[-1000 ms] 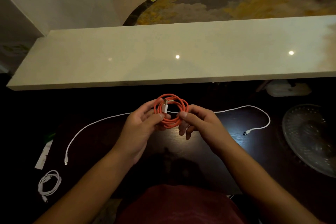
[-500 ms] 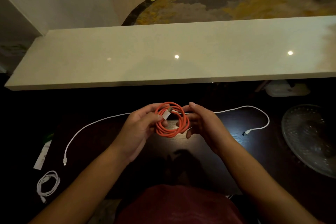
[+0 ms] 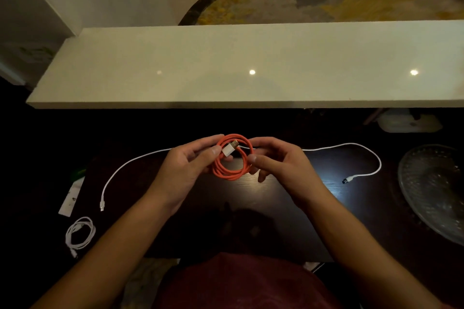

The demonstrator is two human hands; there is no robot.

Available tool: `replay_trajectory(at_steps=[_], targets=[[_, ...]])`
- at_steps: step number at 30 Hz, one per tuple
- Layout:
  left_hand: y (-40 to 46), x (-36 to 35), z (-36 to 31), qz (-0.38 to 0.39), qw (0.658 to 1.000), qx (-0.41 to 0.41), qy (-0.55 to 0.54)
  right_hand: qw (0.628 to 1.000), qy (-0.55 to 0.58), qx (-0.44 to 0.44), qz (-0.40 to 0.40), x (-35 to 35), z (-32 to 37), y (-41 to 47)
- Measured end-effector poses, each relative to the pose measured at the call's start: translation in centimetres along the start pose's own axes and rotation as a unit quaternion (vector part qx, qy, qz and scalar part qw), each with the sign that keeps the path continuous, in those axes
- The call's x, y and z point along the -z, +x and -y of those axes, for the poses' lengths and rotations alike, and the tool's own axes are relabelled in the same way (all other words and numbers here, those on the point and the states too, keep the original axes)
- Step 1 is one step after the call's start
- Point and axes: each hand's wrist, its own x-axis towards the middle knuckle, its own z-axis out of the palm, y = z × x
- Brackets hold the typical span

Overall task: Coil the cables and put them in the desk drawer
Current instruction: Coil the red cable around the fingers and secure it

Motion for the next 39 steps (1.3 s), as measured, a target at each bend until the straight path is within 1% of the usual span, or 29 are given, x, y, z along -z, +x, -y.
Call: replay_trajectory(at_steps=[4, 8, 17, 21, 25, 29, 31, 33, 35, 37, 39], targets=[[-1.4, 2.6, 0.2, -0.008, 1.000, -0.010, 0.002, 1.000, -0.013, 0.010, 0.004, -2.7, 0.0, 0.2], [-2.7, 6.8, 0.4, -0.020, 0.999, -0.027, 0.010, 1.000, -0.021, 0.022, 0.002, -7.1, 0.1, 0.1], [-6.2, 19.6, -0.2, -0.013, 0.996, -0.081, 0.019, 0.996, -0.058, 0.062, -0.010, -20.4, 0.8, 0.5], [-7.4, 25.3, 0.3, -0.006, 0.997, -0.082, 0.004, 0.996, -0.065, 0.068, -0.004, -25.8, 0.3, 1.1], [-8.5, 30.5, 2.1, -0.021, 0.997, -0.069, 0.012, 0.998, -0.053, 0.043, -0.001, -31.1, -1.7, 1.8], [-9.7, 35.0, 5.2, -0.049, 0.998, -0.041, 0.029, 0.997, -0.070, 0.007, 0.019, -35.3, -4.8, 2.8], [-10.2, 36.8, 7.1, -0.069, 0.996, -0.024, 0.042, 0.997, -0.073, -0.023, 0.027, -37.2, -6.6, 3.5], [-10.5, 38.3, 9.0, -0.099, 0.991, -0.020, 0.085, 0.995, -0.074, -0.057, 0.036, -38.9, -8.5, 4.3], [-10.7, 39.7, 10.9, -0.118, 0.987, -0.003, 0.107, 0.992, -0.054, -0.104, 0.041, -40.3, -10.3, 5.0], [-10.7, 41.2, 12.8, -0.123, 0.984, 0.004, 0.128, 0.989, -0.042, -0.138, 0.040, -41.4, -12.1, 5.7], [-10.5, 42.4, 14.6, -0.122, 0.982, 0.016, 0.146, 0.985, -0.059, -0.160, 0.038, -42.4, -13.8, 6.3]])
